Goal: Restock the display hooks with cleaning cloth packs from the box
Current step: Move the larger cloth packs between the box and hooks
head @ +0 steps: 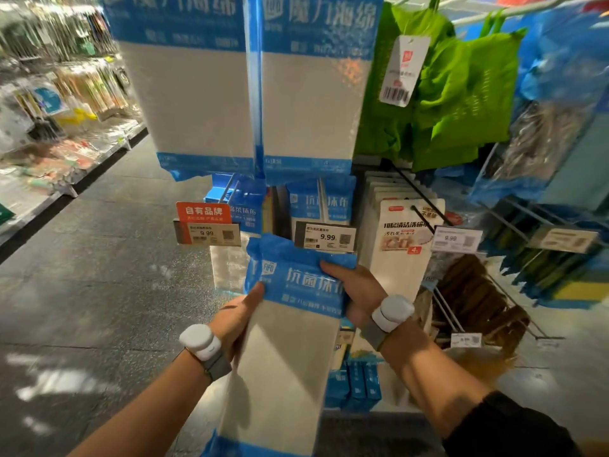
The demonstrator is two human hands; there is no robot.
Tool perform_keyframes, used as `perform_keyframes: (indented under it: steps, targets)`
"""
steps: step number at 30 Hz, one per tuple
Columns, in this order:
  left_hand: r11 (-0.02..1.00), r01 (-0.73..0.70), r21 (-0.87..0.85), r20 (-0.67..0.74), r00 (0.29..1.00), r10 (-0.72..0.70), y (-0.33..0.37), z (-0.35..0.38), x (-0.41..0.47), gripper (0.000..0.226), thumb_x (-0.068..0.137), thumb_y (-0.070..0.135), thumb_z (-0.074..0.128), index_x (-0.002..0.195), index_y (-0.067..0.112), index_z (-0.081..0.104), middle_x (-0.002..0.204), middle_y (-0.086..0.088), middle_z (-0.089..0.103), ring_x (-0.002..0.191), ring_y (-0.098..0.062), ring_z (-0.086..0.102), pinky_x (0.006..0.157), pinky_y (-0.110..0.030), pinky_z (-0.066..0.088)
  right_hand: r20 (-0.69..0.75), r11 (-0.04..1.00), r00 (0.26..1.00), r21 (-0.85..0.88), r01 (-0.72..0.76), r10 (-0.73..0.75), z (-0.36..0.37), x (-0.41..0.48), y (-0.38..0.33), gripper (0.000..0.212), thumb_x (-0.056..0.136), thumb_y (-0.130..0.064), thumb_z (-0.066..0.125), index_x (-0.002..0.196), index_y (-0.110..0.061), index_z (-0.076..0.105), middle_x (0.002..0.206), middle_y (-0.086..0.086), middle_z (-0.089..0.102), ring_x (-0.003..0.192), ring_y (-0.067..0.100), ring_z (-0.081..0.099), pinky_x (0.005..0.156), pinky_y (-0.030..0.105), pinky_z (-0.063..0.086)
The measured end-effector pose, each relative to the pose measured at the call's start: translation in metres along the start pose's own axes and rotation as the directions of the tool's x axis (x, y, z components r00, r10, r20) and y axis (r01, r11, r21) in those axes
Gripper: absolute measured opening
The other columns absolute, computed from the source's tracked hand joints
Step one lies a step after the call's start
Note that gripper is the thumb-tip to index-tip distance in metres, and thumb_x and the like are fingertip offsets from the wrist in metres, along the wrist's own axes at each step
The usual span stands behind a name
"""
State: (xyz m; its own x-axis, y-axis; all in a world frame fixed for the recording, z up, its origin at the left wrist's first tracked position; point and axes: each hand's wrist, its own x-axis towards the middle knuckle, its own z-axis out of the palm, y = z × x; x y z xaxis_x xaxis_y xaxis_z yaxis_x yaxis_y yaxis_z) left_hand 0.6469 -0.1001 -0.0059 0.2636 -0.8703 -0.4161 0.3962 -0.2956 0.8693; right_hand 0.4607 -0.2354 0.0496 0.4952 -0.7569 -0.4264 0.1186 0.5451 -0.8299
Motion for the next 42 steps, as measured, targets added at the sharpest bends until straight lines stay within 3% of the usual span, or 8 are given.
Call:
perform_keyframes:
  steps: [3,10,15,18,25,30,35,42]
  targets:
    - [1.0,0.016,0.001,-0.035,0.999,-0.016,0.0,0.005,-0.005,0.079,0.071,0.081,0.067,0.114,0.016,0.078,0.111,-0.02,0.077,0.102,-0.043,0.073,0.1,-0.061,0.053,-0.013,1.0,1.0,0.006,-0.009,0.009,-0.006,-0.008,-0.002,0.037,0.087,-0.016,0.076,0.122,-0.013,0.067,0.111,0.015,0.076,0.098,0.032,0.074,0.081,0.046,0.061]
    - [0.984,-0.004,0.178,-0.242,0.969,0.047,0.004,-0.006,0.007,0.078,0.062,0.086,0.069,0.098,0.018,0.081,0.093,-0.013,0.08,0.091,-0.036,0.076,0.091,-0.057,0.059,-0.019,0.988,0.99,-0.074,0.139,-0.14,-0.01,-0.029,-0.018,0.034,0.085,-0.019,0.078,0.117,-0.011,0.069,0.104,0.017,0.077,0.094,0.035,0.074,0.083,0.051,0.061]
    - [0.983,-0.032,0.18,-0.302,0.949,0.086,0.007,-0.02,0.014,0.087,0.062,0.087,0.072,0.088,0.004,0.072,0.09,-0.018,0.076,0.082,-0.039,0.073,0.084,-0.051,0.06,-0.041,0.952,0.958,-0.129,0.277,-0.285,-0.006,-0.033,-0.03,0.031,0.085,-0.017,0.077,0.115,-0.01,0.071,0.102,0.013,0.078,0.093,0.032,0.076,0.083,0.046,0.061]
    - [0.964,-0.056,0.258,-0.312,0.94,0.138,0.009,-0.025,0.018,0.087,0.051,0.097,0.067,0.09,0.02,0.064,0.081,-0.012,0.063,0.072,-0.026,0.057,0.07,-0.04,0.047,-0.032,0.934,0.942,-0.147,0.327,-0.335,-0.003,-0.031,-0.035,0.027,0.087,-0.017,0.075,0.114,-0.01,0.072,0.101,0.012,0.078,0.092,0.031,0.076,0.077,0.042,0.062]
    - [0.961,-0.088,0.262,-0.302,0.938,0.168,0.008,-0.029,0.014,0.08,0.055,0.088,0.074,0.092,0.017,0.064,0.079,-0.009,0.058,0.071,-0.024,0.048,0.067,-0.037,0.037,-0.059,0.935,0.937,-0.12,0.335,-0.344,-0.001,-0.016,-0.029,0.032,0.088,-0.018,0.075,0.118,-0.007,0.07,0.106,0.016,0.076,0.097,0.034,0.074,0.083,0.048,0.062]
    - [0.955,-0.124,0.269,-0.293,0.934,0.204,0.009,-0.032,0.015,0.081,0.053,0.089,0.074,0.09,0.018,0.063,0.077,-0.008,0.056,0.069,-0.024,0.046,0.063,-0.034,0.036,-0.082,0.946,0.943,-0.06,0.318,-0.322,-0.002,-0.009,-0.028,0.026,0.09,-0.014,0.071,0.115,-0.007,0.071,0.101,0.014,0.078,0.092,0.032,0.075,0.074,0.042,0.063]
    - [0.945,-0.118,0.305,-0.308,0.927,0.216,0.013,-0.038,0.017,0.08,0.056,0.092,0.068,0.087,0.018,0.062,0.074,-0.008,0.053,0.068,-0.023,0.045,0.063,-0.034,0.036,-0.102,0.951,0.946,-0.058,0.303,-0.308,-0.003,-0.001,-0.033,0.022,0.095,-0.016,0.065,0.113,-0.006,0.072,0.103,0.015,0.077,0.097,0.036,0.074,0.083,0.053,0.061]
    - [0.908,-0.132,0.398,-0.308,0.913,0.268,0.015,-0.038,0.024,0.06,0.082,0.072,0.058,0.08,0.012,0.054,0.066,-0.009,0.042,0.058,-0.017,0.036,0.051,-0.028,0.027,-0.136,0.955,0.948,-0.114,0.275,-0.289,-0.001,0.004,-0.042,0.019,0.093,-0.018,0.067,0.107,-0.007,0.073,0.096,0.015,0.078,0.09,0.035,0.075,0.075,0.047,0.062]
